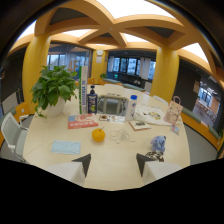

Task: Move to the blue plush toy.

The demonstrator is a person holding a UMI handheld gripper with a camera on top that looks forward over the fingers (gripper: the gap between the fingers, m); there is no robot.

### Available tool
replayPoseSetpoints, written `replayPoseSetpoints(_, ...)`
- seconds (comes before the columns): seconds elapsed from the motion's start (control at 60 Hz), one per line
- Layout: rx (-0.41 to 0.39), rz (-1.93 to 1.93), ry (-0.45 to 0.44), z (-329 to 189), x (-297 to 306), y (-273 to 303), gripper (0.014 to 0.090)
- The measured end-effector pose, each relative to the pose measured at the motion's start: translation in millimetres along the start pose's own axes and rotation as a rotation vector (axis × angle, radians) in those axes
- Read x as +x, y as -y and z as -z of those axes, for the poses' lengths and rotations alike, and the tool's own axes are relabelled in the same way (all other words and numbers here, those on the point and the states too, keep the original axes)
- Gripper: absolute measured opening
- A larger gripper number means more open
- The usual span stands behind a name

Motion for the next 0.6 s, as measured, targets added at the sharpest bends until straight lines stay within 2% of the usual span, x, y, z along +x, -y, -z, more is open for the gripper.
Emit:
replayPoseSetpoints(0.117, -0.036, -0.014, -0.030, -5, 20, -23, 0.0861)
replayPoseSetpoints(0.35, -0.081, -0.028, -0.101, 5, 116, -43, 0.0863)
replayPoseSetpoints(0.6, -0.077, -0.011, -0.126, -63, 225, -40, 0.0863)
